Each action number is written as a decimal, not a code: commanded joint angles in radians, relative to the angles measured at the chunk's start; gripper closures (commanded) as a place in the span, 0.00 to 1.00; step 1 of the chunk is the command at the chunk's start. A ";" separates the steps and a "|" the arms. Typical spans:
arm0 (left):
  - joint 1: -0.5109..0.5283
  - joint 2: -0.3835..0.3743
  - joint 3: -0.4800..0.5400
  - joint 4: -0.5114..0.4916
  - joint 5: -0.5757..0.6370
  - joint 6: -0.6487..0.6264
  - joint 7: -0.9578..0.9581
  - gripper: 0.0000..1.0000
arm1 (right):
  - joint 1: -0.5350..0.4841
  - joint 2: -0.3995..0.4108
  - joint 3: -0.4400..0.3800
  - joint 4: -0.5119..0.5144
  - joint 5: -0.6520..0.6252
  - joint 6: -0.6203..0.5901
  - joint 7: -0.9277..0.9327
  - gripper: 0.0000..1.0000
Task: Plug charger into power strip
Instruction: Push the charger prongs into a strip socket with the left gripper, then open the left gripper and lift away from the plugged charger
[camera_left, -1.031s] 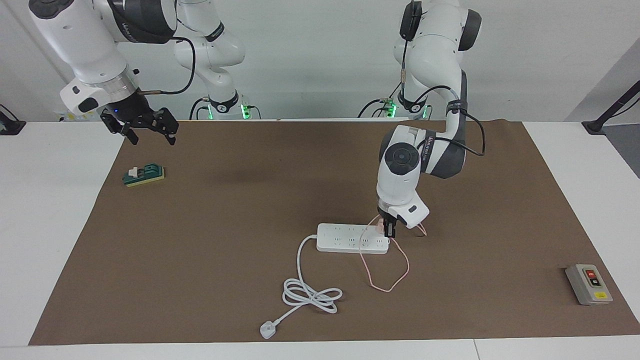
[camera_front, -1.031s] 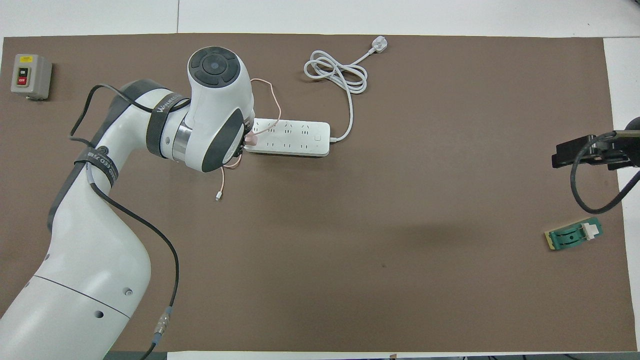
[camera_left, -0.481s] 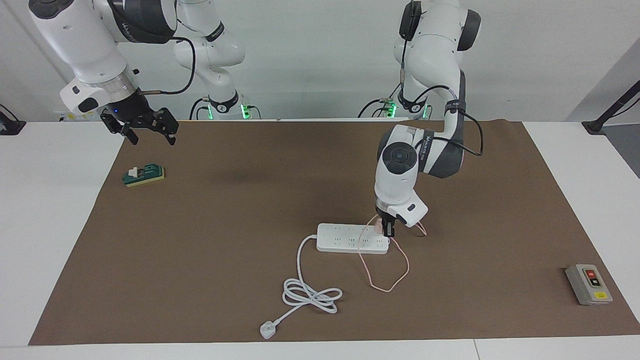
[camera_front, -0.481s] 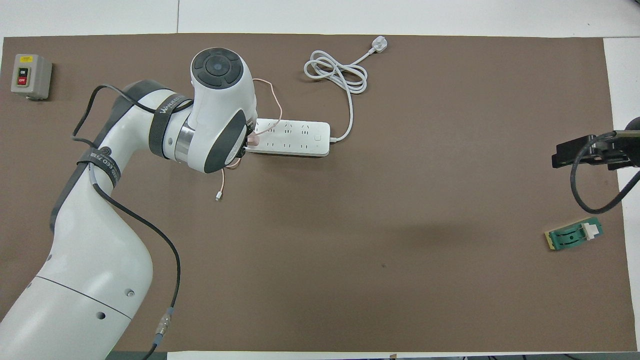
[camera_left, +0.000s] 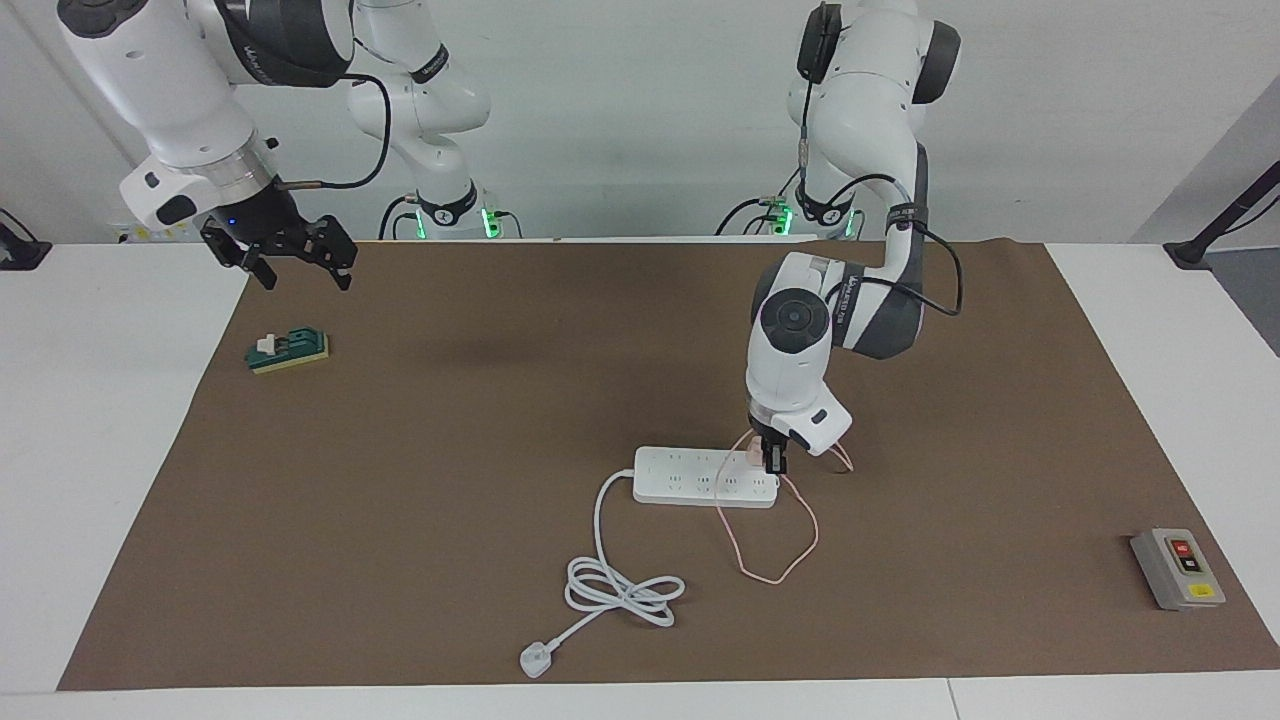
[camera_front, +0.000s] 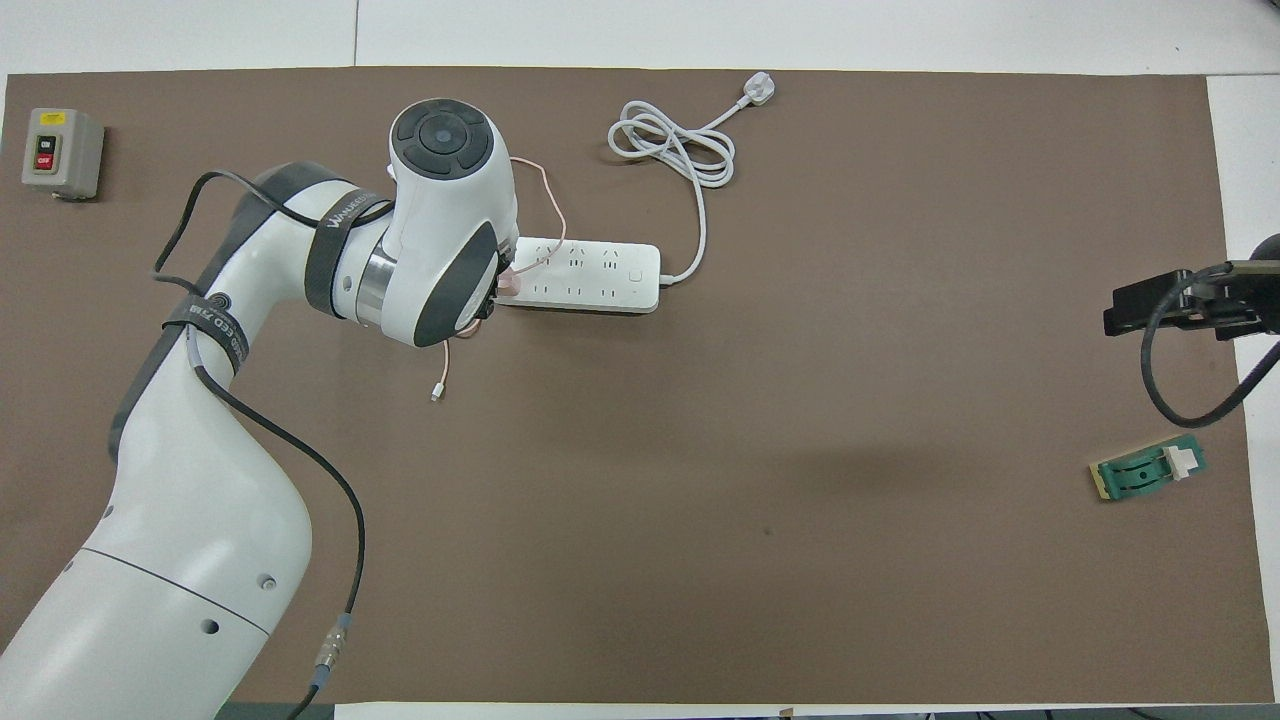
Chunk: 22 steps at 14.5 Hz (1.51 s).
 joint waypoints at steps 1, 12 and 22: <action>-0.006 0.015 0.007 0.018 -0.008 -0.025 -0.011 1.00 | -0.008 -0.008 0.005 0.003 -0.014 -0.019 -0.018 0.00; -0.047 0.054 0.008 0.023 0.020 -0.027 -0.110 1.00 | -0.008 -0.010 0.005 0.003 -0.014 -0.019 -0.018 0.00; -0.055 0.080 0.008 0.026 0.038 -0.028 -0.137 1.00 | -0.008 -0.010 0.005 0.003 -0.014 -0.019 -0.017 0.00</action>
